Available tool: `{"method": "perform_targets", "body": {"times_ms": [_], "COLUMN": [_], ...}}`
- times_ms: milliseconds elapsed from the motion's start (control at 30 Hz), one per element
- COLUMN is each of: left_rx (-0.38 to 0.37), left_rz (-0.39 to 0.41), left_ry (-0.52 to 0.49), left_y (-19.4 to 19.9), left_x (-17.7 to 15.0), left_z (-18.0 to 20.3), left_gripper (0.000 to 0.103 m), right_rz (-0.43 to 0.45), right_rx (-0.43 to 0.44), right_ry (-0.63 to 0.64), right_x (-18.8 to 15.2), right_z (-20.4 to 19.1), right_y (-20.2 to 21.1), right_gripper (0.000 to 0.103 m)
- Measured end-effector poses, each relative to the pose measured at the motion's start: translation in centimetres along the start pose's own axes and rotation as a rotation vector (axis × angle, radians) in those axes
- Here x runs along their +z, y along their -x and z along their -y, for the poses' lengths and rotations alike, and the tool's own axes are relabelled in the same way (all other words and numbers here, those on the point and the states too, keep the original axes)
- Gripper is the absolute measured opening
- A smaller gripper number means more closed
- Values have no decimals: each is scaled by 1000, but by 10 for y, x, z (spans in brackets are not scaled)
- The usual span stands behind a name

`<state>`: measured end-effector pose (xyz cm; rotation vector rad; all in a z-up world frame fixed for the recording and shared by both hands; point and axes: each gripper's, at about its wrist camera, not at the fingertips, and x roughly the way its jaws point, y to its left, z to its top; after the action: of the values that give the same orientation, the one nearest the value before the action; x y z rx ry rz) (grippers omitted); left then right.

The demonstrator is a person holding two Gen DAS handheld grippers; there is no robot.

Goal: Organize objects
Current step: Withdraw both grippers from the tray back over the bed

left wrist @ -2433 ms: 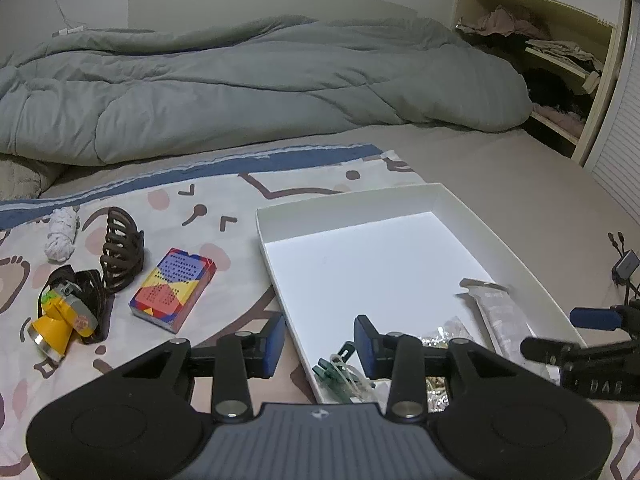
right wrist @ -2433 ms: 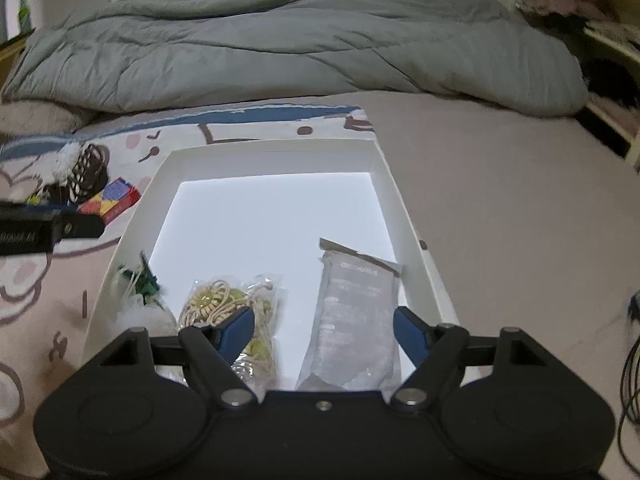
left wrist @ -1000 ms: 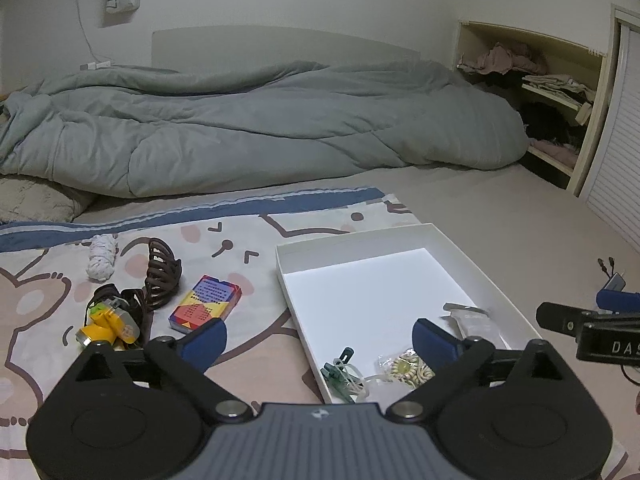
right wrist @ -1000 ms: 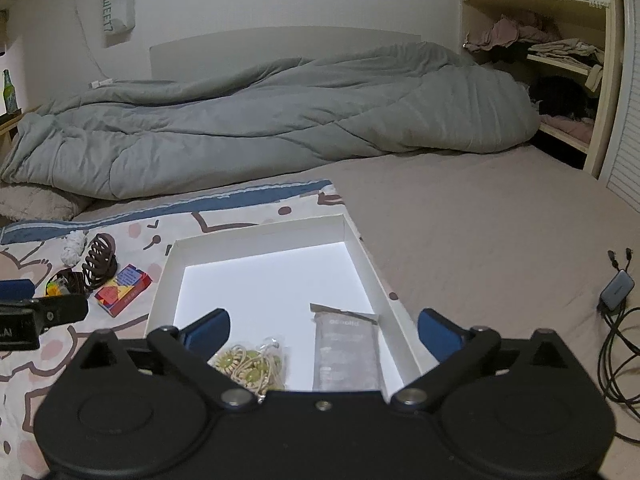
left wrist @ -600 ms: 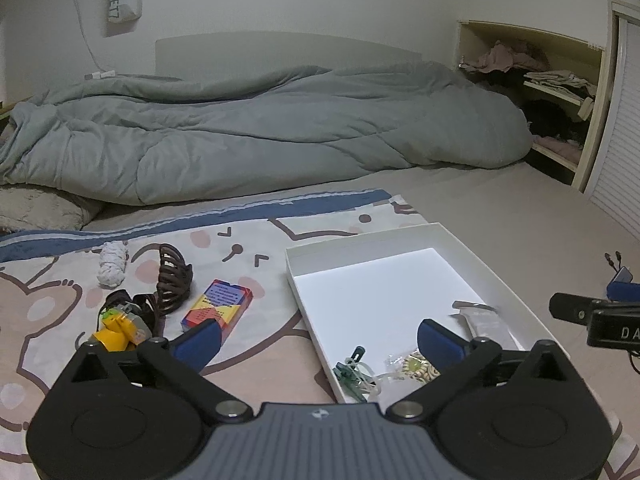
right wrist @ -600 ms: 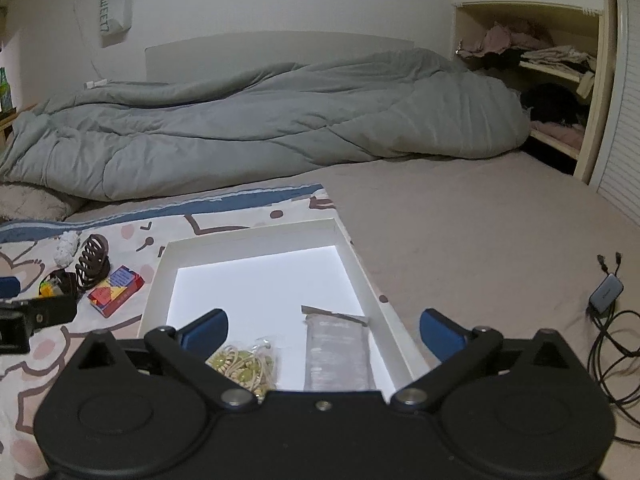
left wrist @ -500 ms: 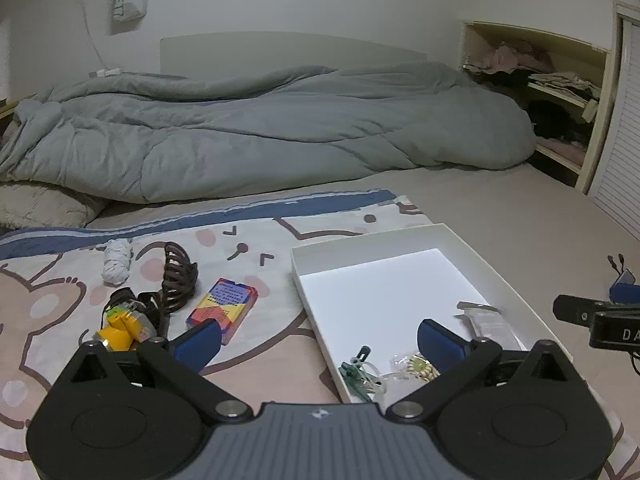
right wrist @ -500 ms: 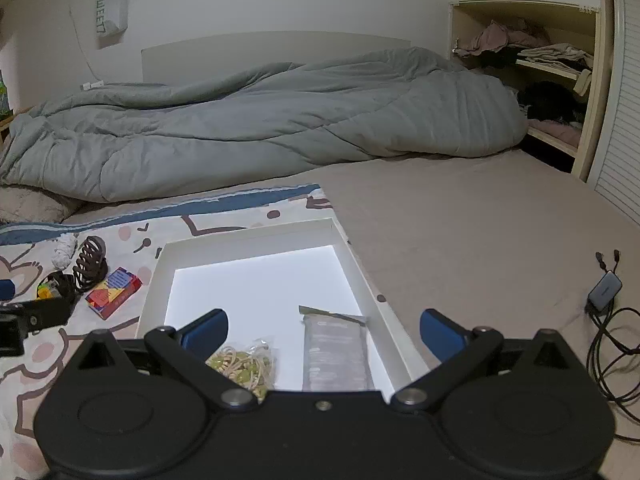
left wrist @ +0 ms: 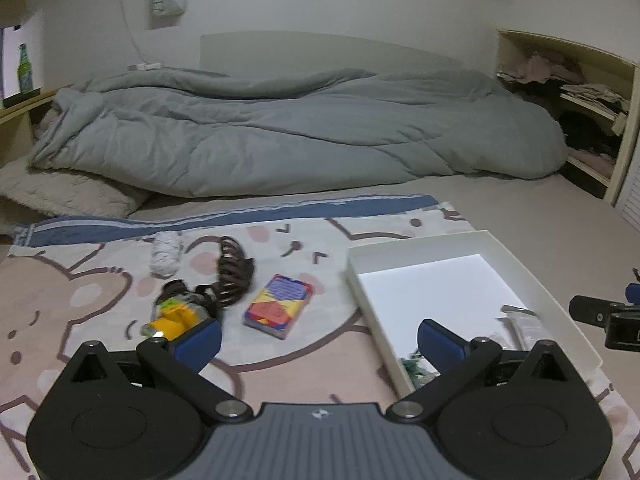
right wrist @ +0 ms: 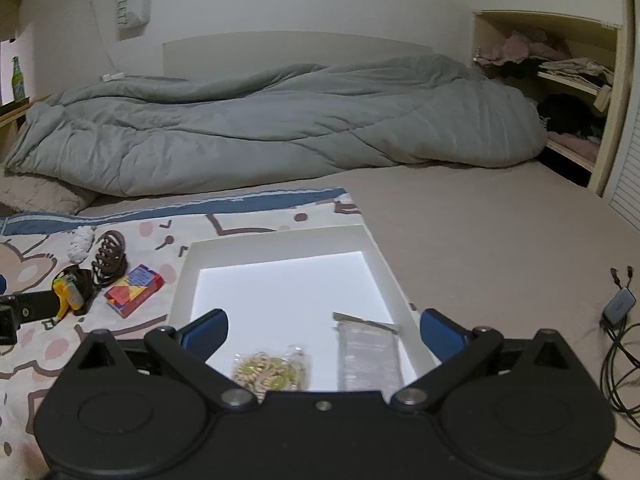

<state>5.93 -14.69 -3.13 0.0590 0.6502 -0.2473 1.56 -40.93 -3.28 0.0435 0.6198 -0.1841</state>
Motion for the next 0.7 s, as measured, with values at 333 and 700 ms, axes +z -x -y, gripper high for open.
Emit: {"method": "perform_targets", "body": {"times_ms": [333,700], "left_rx": [68,127], "left_rz": [6,4], "left_ry": [57,92], "left_y": [13,23], "left_x": [-2,-10], "left_z": [-47,-91], "left_gripper": [103,103], "right_rz": [6,13], "right_rx": [45,113], "right_ry": [56,98], "right_x": [5,12], "right_z": [-41,-90], "right_y": [1,-1], "right_gripper": [103,103]}}
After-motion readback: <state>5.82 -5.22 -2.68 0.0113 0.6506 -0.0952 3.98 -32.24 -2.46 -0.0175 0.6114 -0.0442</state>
